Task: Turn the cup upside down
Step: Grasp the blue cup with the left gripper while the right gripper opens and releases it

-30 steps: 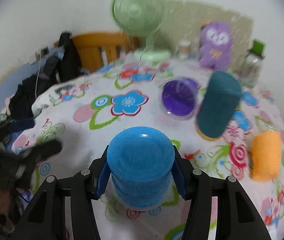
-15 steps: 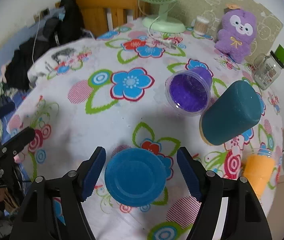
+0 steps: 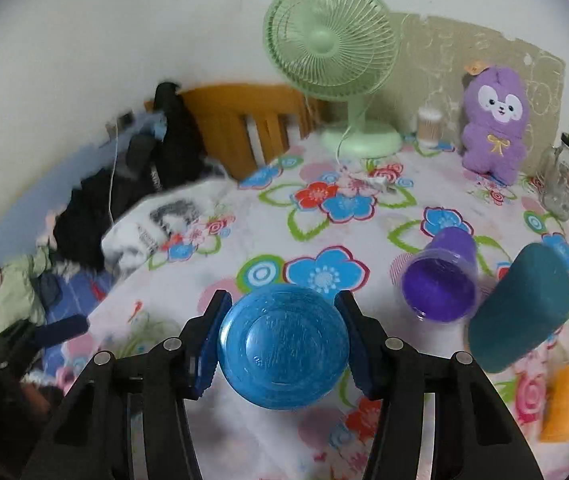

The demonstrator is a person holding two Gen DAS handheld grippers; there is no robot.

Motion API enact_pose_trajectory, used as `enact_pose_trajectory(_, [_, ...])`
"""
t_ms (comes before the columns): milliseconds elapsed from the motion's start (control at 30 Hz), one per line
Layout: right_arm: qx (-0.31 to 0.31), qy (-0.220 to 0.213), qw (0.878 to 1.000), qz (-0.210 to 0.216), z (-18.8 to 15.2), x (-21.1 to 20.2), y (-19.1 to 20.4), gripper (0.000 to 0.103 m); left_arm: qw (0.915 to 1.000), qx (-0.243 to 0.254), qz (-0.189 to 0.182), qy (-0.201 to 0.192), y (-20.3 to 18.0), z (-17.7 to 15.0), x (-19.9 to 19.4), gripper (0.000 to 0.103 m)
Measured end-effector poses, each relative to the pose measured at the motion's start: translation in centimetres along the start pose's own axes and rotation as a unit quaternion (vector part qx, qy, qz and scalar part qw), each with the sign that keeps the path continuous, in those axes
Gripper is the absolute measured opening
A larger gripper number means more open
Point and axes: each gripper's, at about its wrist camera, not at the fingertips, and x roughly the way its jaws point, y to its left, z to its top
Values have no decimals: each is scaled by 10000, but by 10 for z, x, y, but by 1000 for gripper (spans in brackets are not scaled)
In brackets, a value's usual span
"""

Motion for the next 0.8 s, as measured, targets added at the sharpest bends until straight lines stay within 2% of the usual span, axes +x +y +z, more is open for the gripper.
enact_pose_trajectory(100, [265,-8,9996,113,-31,1,0,56,9999,157,6,32,-7,-2,0,103])
enact_pose_trajectory(233, [207,-315,9993,-66,-66,-32,3,56,9998,155,-84,74,-11,-3,2,103])
enact_pose_trajectory(300, [293,-182,9993,-111,-80,-39,-1,56,9997,180,-114,91,-16,-3,3,103])
enact_pose_trajectory(400, [435,19,9989,-188,-93,-41,-10,55,9992,339,-195,118,-25,-9,3,103])
enact_pose_trajectory(567, [606,137,9981,-53,-92,-53,-18,58,9979,523,-337,153,-41,-24,-1,103])
enact_pose_trajectory(600, [553,118,9983,-130,-90,-60,-18,60,9978,518,-389,109,-44,-27,-4,103])
enact_pose_trajectory(700, [497,12,9980,-399,-92,-81,-24,74,9976,468,-512,-12,-50,-29,-10,103])
enact_pose_trajectory(767, [551,-136,9969,-542,-95,-99,-35,89,9969,527,-567,-104,-60,-30,-14,103])
enact_pose_trajectory(800, [603,-259,9959,-630,-98,-112,-42,91,9965,582,-577,-135,-66,-31,-15,103])
